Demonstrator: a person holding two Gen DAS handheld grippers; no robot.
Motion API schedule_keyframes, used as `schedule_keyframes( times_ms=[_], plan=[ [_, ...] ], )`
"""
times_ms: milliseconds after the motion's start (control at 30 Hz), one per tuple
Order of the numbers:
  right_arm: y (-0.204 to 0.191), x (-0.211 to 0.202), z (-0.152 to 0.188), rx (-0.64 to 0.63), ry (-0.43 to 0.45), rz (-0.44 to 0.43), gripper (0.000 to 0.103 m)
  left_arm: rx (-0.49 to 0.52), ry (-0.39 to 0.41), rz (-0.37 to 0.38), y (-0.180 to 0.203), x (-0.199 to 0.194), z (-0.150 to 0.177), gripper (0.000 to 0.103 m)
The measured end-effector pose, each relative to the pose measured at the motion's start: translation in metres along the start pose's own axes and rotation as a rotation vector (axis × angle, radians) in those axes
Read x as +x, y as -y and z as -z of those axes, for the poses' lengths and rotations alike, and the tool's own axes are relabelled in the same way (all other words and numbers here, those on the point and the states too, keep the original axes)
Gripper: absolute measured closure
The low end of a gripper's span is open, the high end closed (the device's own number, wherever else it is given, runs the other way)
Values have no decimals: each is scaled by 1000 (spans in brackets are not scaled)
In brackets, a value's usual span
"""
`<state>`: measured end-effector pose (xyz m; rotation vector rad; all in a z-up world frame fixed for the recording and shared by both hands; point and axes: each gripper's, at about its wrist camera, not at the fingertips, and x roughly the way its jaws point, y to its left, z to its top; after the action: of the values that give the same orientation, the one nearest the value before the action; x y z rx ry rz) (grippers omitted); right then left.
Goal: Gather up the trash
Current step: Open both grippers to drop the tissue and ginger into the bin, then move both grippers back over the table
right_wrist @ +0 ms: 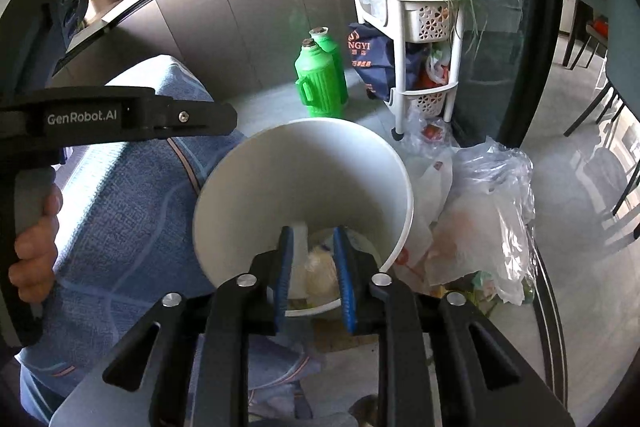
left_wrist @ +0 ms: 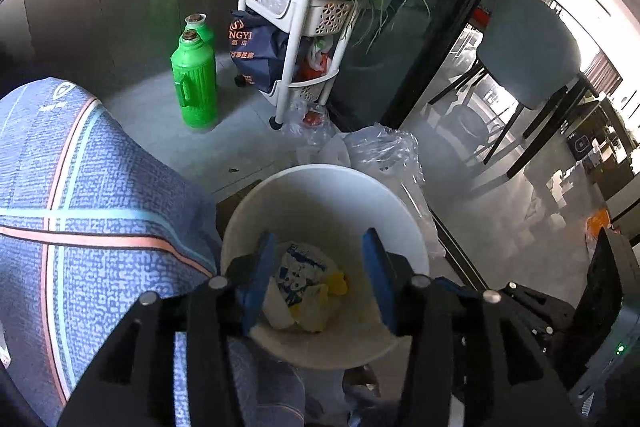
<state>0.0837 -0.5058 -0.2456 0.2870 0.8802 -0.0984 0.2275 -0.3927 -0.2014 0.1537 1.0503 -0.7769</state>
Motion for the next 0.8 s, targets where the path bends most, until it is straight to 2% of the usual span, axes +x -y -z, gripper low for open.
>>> schedule_keyframes(
  times_ms=[67, 100, 233, 300, 333, 400, 800],
  plan=[
    [-2, -4, 0, -10, 14, -1, 59, -4, 21, -9, 0, -7, 1, 37],
    [-3, -6, 0, -13, 23, -1, 53, -6, 33, -11, 0, -11, 0, 33],
    [-9, -16, -1, -30, 53, -3, 36, -17, 69, -16, -1, -30, 0, 20],
    [-13, -22, 0, -36, 62, -9, 19, -20, 92, -23, -1, -41, 1, 7],
    [-15, -25, 0, -36, 65, -11, 17, -24, 104, -31, -1, -49, 2, 4],
    [-20, -32, 0, -36, 69, -18, 8, -34, 118, -42, -1, -61, 5, 4],
    [-66, -80, 1, -89, 93, -61, 9, -184, 208, -88, -28, -166, 48, 4]
  ],
)
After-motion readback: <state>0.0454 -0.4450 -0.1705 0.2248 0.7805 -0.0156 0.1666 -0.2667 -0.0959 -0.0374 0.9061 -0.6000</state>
